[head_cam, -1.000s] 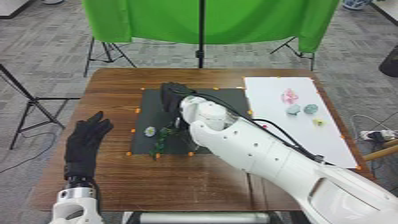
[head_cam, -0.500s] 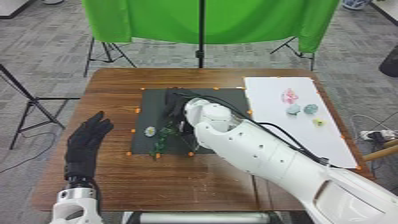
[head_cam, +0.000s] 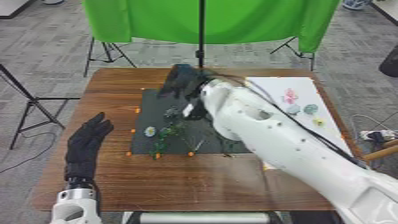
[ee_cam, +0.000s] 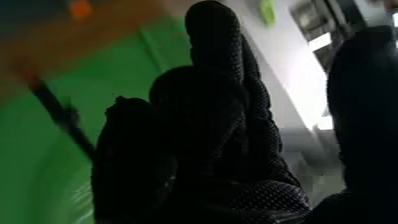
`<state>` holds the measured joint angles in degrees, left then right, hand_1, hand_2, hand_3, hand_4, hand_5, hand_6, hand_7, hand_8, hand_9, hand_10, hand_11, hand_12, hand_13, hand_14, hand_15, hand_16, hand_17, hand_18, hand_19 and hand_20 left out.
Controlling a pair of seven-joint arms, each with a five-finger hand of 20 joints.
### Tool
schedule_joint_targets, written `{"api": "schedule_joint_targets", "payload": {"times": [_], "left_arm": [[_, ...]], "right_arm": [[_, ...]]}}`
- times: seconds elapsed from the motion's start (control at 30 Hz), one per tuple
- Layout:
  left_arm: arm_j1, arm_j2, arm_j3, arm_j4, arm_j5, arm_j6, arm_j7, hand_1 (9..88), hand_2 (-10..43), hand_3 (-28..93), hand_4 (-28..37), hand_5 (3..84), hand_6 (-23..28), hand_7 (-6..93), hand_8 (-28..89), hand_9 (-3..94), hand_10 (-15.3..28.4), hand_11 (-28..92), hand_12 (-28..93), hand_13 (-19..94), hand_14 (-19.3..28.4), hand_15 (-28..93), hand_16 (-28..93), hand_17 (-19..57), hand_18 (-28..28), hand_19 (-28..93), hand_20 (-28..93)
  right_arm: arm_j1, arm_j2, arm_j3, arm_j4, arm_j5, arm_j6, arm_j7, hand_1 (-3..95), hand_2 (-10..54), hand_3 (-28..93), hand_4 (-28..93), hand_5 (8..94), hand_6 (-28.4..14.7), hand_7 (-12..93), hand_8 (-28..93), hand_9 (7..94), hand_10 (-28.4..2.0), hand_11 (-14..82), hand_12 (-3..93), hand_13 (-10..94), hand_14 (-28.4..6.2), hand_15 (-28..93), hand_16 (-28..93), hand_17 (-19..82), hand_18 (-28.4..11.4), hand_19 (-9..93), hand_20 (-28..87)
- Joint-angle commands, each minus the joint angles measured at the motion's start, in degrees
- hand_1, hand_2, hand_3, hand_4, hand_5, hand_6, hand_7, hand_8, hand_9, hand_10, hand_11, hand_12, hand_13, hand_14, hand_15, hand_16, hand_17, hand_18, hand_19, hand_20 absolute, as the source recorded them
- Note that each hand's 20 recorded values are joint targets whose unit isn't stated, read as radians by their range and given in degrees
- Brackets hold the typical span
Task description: Arrange flowers
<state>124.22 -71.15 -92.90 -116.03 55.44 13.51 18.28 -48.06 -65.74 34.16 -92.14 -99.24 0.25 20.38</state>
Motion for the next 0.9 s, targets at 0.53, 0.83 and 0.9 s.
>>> {"api": "schedule_joint_targets", "payload": {"times": [0.53,0.83,0.9], "left_arm": [[1.4,-0.98,0.32,0.62,0.88,-1.32,-1.04,23.1,2.2,64,-28.3,45.9,3.1,11.4,-5,43.9,12.8,16,14,32,16.5,24,3,4.2,13.5,7,22],[1.82,-1.42,0.39,0.53,0.86,-1.12,-1.36,23.1,2.4,65,-28.3,45.9,3.2,11.3,-5,43.9,12.8,16,14,32,16.5,24,3,4.2,13.5,7,22],[2.04,-1.42,0.31,0.45,0.73,-1.09,-1.43,23.1,2.4,65,-28.3,45.9,3.2,11.3,-5,43.9,12.8,16,14,32,16.5,24,3,4.2,13.5,7,22]], "right_arm": [[-32.08,29.89,37.8,-7.17,-17.47,-10.8,18.4,34.2,-9.5,58,-14,62.4,-2.1,10,-6,71.9,-17.4,19.7,26.1,85,-6.3,57,35,61,-13.4,93,58],[-35.88,28.1,38.52,-4.98,-16.38,-11.55,19.11,34.2,-9.5,58,-15,62.1,-2.3,10,-6,71.9,-17.2,20.1,26.2,85,-6.3,58,35,61,-13.5,93,58],[-37.17,27.85,38.81,-5.43,-16.95,-12.42,19.14,34.1,-9.5,57,-15,61.9,-2.4,10,-6,72.0,-17.3,20.1,26.2,85,-6.2,58,35,61,-13.5,93,58]]}}
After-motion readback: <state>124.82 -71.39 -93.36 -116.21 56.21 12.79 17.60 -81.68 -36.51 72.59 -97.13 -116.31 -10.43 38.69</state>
